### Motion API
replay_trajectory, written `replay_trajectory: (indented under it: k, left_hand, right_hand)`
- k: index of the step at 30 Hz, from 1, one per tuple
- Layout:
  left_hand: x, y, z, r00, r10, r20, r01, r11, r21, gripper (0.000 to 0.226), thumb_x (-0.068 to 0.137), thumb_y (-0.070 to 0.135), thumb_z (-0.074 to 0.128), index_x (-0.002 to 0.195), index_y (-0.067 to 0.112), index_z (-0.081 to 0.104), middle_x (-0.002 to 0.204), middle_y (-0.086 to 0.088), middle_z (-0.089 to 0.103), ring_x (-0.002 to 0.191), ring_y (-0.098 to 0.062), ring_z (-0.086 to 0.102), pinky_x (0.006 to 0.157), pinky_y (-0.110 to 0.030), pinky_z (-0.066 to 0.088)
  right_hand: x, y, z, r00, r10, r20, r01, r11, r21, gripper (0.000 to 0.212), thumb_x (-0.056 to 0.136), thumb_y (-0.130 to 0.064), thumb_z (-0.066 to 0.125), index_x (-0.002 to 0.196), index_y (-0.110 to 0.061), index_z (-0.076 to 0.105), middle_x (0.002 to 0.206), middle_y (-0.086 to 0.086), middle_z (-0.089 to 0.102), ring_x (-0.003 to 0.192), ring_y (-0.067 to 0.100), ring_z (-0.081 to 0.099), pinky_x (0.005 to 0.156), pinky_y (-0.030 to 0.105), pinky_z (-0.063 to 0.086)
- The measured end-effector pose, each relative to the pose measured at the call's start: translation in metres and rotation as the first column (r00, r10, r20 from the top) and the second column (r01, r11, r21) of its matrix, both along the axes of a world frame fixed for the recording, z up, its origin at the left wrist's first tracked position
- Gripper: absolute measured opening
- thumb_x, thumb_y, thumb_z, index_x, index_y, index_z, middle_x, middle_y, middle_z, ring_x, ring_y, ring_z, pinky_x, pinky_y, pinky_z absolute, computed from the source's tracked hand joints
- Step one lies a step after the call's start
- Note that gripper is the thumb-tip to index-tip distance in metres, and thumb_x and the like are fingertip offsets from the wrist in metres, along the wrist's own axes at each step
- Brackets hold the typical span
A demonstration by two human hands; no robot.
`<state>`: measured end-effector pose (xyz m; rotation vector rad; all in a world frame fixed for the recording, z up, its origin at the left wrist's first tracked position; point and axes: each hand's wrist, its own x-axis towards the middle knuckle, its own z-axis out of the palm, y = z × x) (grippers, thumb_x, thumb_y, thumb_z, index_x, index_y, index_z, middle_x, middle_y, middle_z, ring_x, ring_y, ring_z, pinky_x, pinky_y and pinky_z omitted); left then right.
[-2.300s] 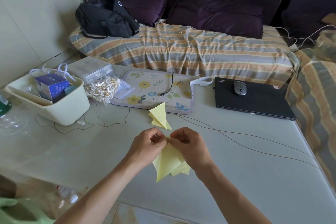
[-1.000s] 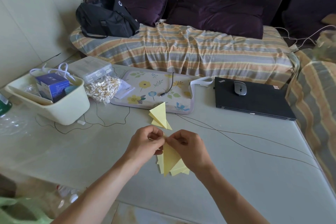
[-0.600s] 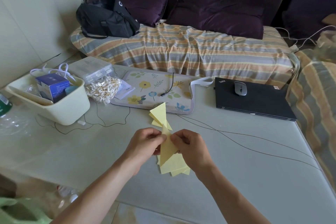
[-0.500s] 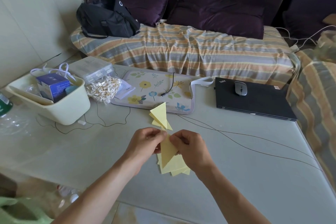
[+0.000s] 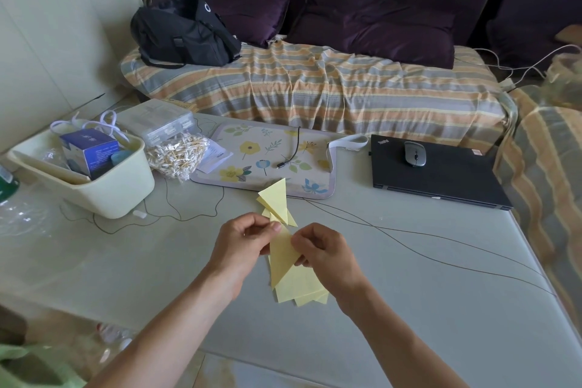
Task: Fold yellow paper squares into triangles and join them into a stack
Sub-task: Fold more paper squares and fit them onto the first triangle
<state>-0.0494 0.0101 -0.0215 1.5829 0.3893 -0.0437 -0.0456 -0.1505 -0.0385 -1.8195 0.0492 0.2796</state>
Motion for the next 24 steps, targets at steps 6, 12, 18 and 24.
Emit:
replay_trajectory:
  k: [6,12,18,24]
  left_hand:
    - [-0.001,-0.002,0.000,0.997,0.020,-0.070,-0.025,0.997,-0.069,0.011,0.093,0.014,0.072,0.094,0.003,0.075,0.085,-0.011,0.077,0.075,-0.018,0.071,0.076,-0.027,0.062]
    - [0.000,-0.001,0.000,0.998,0.018,-0.065,-0.021,0.998,-0.055,0.009,0.092,0.013,0.072,0.087,0.005,0.073,0.082,-0.010,0.069,0.073,-0.020,0.065,0.085,-0.035,0.062]
    - [-0.006,-0.011,0.002,0.995,-0.037,-0.093,0.032,0.998,-0.057,0.006,0.088,0.014,0.076,0.084,0.010,0.075,0.081,-0.010,0.071,0.076,-0.022,0.062,0.095,-0.048,0.056]
    - [-0.007,-0.009,0.005,0.990,-0.057,-0.127,0.047,0.996,-0.080,0.008,0.085,0.016,0.080,0.087,0.009,0.077,0.086,-0.013,0.076,0.077,-0.021,0.066,0.098,-0.046,0.056]
  right_hand:
    - [0.000,-0.001,0.000,1.000,0.005,0.030,-0.005,1.000,-0.026,0.016,0.093,-0.020,0.063,0.077,-0.021,0.067,0.071,-0.002,0.069,0.062,0.009,0.059,0.069,0.032,0.049]
    - [-0.001,0.001,-0.001,0.999,0.043,-0.012,-0.044,0.999,-0.014,0.015,0.090,-0.024,0.064,0.075,-0.024,0.065,0.069,-0.009,0.065,0.065,0.009,0.055,0.069,0.033,0.046]
    - [-0.002,0.002,0.002,0.998,0.029,0.052,-0.027,0.999,-0.040,0.015,0.094,-0.030,0.064,0.079,-0.026,0.066,0.080,-0.004,0.070,0.069,0.010,0.059,0.064,0.028,0.046]
    - [-0.003,0.002,0.002,0.997,0.047,0.054,-0.044,0.998,-0.042,0.017,0.094,-0.029,0.064,0.077,-0.025,0.066,0.073,-0.008,0.066,0.068,0.009,0.056,0.065,0.027,0.044]
